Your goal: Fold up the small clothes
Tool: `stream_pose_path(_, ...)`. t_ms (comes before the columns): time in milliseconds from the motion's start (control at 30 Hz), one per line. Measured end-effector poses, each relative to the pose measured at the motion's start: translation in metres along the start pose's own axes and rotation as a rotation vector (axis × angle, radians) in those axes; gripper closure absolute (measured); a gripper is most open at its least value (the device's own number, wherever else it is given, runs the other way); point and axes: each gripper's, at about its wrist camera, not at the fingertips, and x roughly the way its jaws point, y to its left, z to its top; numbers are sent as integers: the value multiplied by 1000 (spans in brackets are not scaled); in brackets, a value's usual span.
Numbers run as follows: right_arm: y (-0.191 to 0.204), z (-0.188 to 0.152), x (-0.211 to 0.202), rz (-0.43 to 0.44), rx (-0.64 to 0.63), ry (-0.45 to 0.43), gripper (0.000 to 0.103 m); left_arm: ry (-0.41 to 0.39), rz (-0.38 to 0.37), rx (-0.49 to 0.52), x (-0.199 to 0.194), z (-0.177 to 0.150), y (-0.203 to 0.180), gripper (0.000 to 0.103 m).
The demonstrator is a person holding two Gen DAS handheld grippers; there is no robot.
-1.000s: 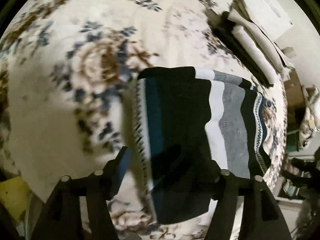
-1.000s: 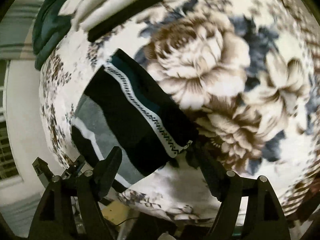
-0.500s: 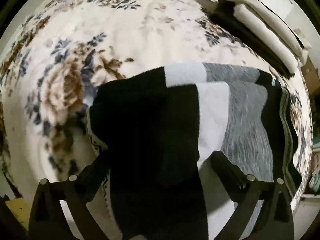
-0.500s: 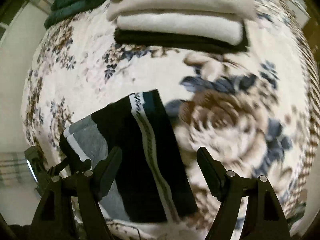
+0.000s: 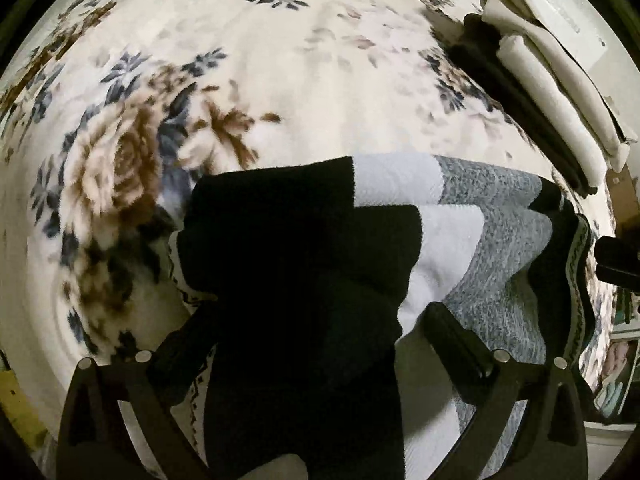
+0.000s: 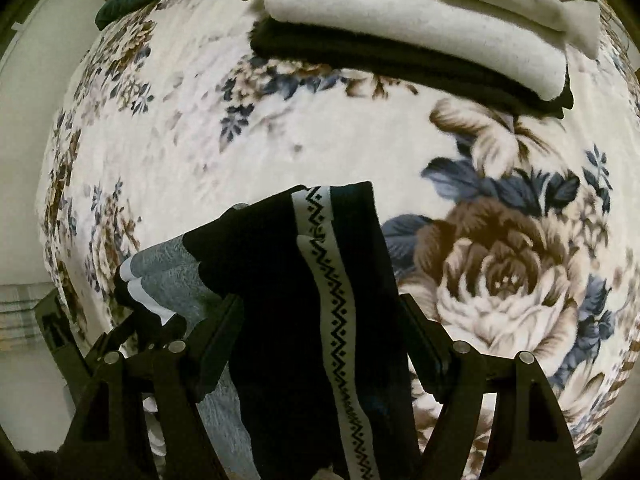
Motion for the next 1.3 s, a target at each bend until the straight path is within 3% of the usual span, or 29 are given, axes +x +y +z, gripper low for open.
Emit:
stream_pose_path(333, -4, 10, 17, -63, -29, -13, 25, -8, 4, -4, -1, 0, -1, 0)
stream_pose_path(400, -3, 11, 23, -71, -37, -8, 32, -9, 5, -3, -1, -1, -1, 0)
stream_pose_path(433, -2, 11, 27, -74, -45, -1, 45, -8, 6, -3, -2, 0, -1, 0)
stream_pose_path(467, -1, 11, 31, -76, -55, 8, 65, -5, 8, -2, -3, 1, -1, 0)
stream_pose_path(533, 1, 9, 34, -84, -66, 5, 82, 3, 11, -1, -9, 2, -1, 0)
stream_pose_path(567, 2, 8, 32, -86, -68, -14, 86, 3, 11, -2, -15, 3, 1, 0)
stream_pose_path(733, 8, 0, 7, -75, -73, -117, 90, -98, 30, -34, -63, 5, 30, 0)
stream_pose_path(900, 4, 3, -8, -33, -42, -130, 88, -60, 55, -76, -53, 10, 67, 1)
stream_pose_path(1000, 0, 8, 3, -33, -22, -75, 77, -54, 16, -109, -43, 15, 80, 5)
stream_pose_path(1033, -1, 11, 7, -19, -10, -69, 67, -58, -5, -110, -40, 18, 81, 5)
stream_pose_path(1067, -2, 10, 9, -13, -4, -64, 59, -60, -23, -103, -37, 21, 80, 14)
stream_pose_path(1100, -4, 12, 13, -11, 4, -59, 59, -61, -47, -91, -33, 24, 78, 22)
stream_pose_path(1167, -4, 15, 19, -2, 11, -51, 62, -54, -117, -77, -27, 29, 73, 78)
stream_pose_path(1200, -4, 16, 21, -1, 14, -51, 69, -55, -138, -69, -26, 30, 69, 81)
stream_pose_path(1233, -4, 15, 20, -6, 21, -68, 90, -71, -123, -50, -29, 30, 64, 85)
stream_pose_path(1300, -6, 14, 13, 5, 47, -102, 90, -97, -125, -30, -36, 31, 60, 89)
